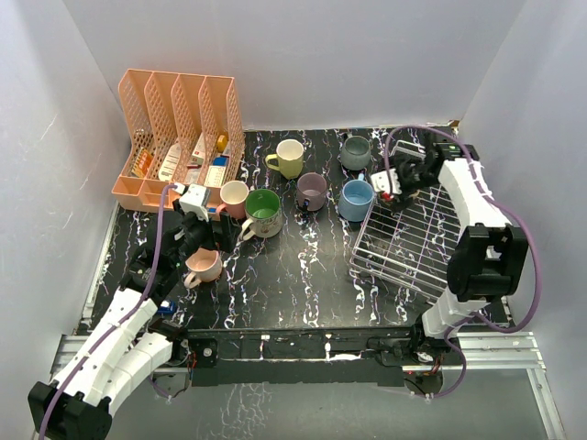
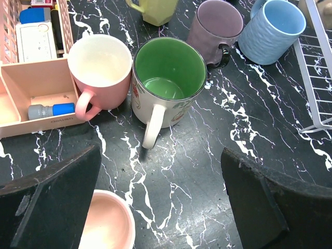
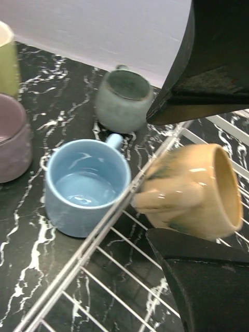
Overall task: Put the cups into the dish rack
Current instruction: Pick up the cup from the dish rack.
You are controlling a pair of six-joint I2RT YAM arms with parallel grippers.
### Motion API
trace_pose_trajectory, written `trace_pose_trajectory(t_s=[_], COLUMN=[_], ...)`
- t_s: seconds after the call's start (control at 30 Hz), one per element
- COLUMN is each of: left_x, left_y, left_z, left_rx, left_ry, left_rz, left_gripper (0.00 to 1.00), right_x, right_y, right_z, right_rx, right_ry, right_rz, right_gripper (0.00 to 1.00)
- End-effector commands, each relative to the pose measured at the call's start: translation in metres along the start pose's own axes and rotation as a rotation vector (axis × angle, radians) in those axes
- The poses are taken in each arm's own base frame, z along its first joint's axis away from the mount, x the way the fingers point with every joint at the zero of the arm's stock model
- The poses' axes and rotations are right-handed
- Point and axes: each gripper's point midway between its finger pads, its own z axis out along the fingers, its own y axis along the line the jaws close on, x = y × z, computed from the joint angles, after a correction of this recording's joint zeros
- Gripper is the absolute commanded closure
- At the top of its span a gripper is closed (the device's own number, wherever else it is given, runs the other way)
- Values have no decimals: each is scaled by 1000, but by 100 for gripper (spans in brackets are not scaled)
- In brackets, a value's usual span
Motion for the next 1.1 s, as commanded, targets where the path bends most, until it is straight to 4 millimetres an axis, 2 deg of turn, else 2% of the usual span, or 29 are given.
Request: trace_pose_trajectory(t_s=[0.0, 0.1, 0.37, 0.53, 0.63, 0.73, 0.83, 0.9, 0.97, 1.07], left_x=[-6, -6, -7, -7, -6, -6, -6, -6, -7, -8], left_y=[-2, -2, -4, -4, -4, -4, -4, -5, -6, -13], left_z=[-1, -1, -1, -2, -1, -1, -1, -1, -1, -1], left_rx=[13, 15, 27, 27, 27, 26, 26, 28, 39, 79], left_ry=[-16, -19, -19, -21, -18, -17, -17, -18, -23, -28], left_rz=[14, 15, 16, 16, 15, 15, 15, 14, 14, 12], left_gripper=[3, 3, 3, 3, 3, 3, 3, 3, 3, 3], right_x=[-1, 9, 24, 30, 30, 28, 27, 27, 21, 13], right_y=[-12, -9, 1, 2, 6, 8, 10, 5, -9, -38], right_z=[17, 25, 24, 24, 24, 25, 27, 22, 14, -13], right_rx=[-38, -78, -106, -106, -117, -120, -136, -123, -68, 78], right_ry=[83, 148, 228, 254, 253, 243, 233, 235, 206, 138], right_rz=[-85, -41, -5, 20, 29, 46, 73, 125, 182, 298], right_gripper=[20, 27, 35, 49, 54, 68, 89, 92, 92, 92])
